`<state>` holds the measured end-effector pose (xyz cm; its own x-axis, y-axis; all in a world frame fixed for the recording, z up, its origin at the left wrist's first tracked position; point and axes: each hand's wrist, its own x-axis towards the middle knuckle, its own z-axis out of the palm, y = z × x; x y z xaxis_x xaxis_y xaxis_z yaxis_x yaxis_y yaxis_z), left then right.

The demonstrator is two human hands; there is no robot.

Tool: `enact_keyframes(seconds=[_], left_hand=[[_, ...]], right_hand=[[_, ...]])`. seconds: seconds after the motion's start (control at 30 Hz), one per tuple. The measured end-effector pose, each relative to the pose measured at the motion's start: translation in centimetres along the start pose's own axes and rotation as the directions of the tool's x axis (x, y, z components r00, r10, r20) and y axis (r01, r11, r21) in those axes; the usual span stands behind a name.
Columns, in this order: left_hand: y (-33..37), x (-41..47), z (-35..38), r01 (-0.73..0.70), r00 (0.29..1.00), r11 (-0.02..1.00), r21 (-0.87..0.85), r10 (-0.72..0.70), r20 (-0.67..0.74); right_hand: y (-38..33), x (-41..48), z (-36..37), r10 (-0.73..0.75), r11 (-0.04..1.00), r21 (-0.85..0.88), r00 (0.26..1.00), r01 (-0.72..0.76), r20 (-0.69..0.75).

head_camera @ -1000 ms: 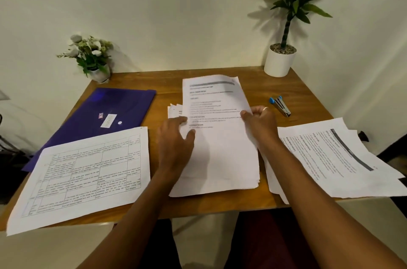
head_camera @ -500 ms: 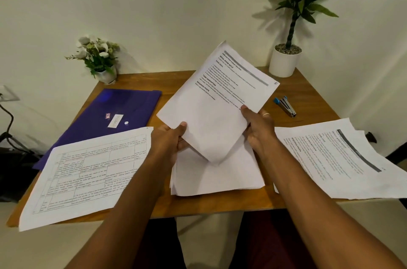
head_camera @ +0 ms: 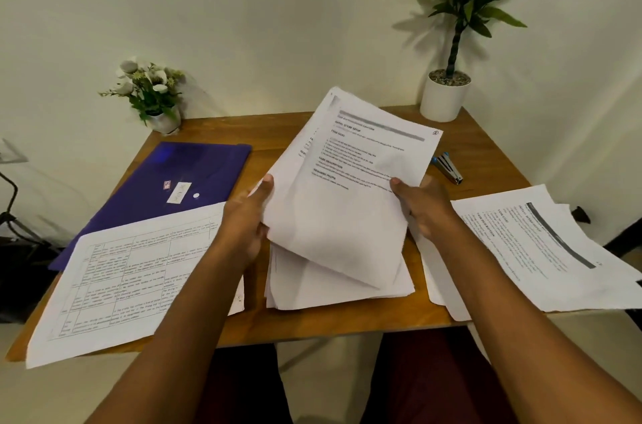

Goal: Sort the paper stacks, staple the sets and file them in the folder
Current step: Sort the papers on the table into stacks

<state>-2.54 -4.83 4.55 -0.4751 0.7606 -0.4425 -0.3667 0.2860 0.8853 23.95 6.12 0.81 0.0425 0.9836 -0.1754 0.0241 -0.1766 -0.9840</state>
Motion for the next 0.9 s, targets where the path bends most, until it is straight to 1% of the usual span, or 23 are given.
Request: enact_keyframes(seconds=[0.07, 0.13, 0.27, 0.33, 0.4, 0.43, 0.5, 0.57, 0.63, 0.7, 0.73, 0.9], left_hand=[[0.5, 0.2, -0.5, -0.031, 0.999, 0.998, 0.048, 0.029, 0.045], [0.8, 0.2, -0.9, -0.076, 0.995, 0.984, 0.159, 0.064, 0.076], [1.3, -0.3, -0.9, -0.151, 0.982, 0.924, 0.352, 0.097, 0.165], [1.2, -0.5, -0.6, -0.188, 0.976, 0.896, 0.402, 0.123, 0.181], [0.9, -0.6, -0.2, -0.23, 0.97, 0.878, 0.42, 0.17, 0.175], [0.7, -0.6, -0.1, -0.249, 0.966, 0.867, 0.431, 0.194, 0.168], [0.3, -0.7, 0.1, -0.276, 0.961, 0.841, 0.466, 0.225, 0.164], [-0.1, -0.7, 0.1, -0.283, 0.959, 0.827, 0.485, 0.234, 0.16], [-0.4, -0.5, 0.1, -0.28, 0.96, 0.83, 0.483, 0.237, 0.15], [-0.5, -0.4, 0.0, -0.272, 0.962, 0.842, 0.465, 0.235, 0.137], [-0.5, -0.3, 0.0, -0.264, 0.964, 0.853, 0.45, 0.229, 0.132], [-0.7, -0.3, 0.1, -0.255, 0.966, 0.884, 0.391, 0.213, 0.149]], right_hand=[[-0.1, 0.2, -1.1, -0.037, 0.997, -0.062, 0.998, 0.041, 0.057], [-0.2, 0.3, -1.9, -0.035, 0.994, -0.102, 0.993, 0.047, 0.114], [-0.1, 0.3, -2.9, 0.039, 0.975, -0.22, 0.964, 0.021, 0.263], [-0.3, -0.2, -2.7, 0.064, 0.969, -0.247, 0.948, 0.016, 0.313], [-0.5, -0.6, -2.2, 0.046, 0.959, -0.281, 0.955, 0.04, 0.293], [-0.7, -0.9, -2.0, 0.018, 0.946, -0.317, 0.968, 0.064, 0.251], [-0.9, -0.9, -1.9, -0.072, 0.92, -0.376, 0.991, 0.109, 0.11], [-0.8, -0.6, -2.2, -0.121, 0.941, -0.316, 0.993, 0.119, 0.012], [-0.7, -0.4, -2.4, -0.09, 0.975, -0.204, 0.995, 0.082, -0.031], [-0.6, -0.3, -2.5, -0.04, 0.994, -0.099, 0.999, 0.036, -0.032], [-0.4, -0.2, -2.4, -0.025, 0.997, -0.074, 0.999, 0.023, -0.021], [0.6, -0.4, -0.7, 0.0, 1.0, -0.026, 0.999, 0.0, 0.035]])
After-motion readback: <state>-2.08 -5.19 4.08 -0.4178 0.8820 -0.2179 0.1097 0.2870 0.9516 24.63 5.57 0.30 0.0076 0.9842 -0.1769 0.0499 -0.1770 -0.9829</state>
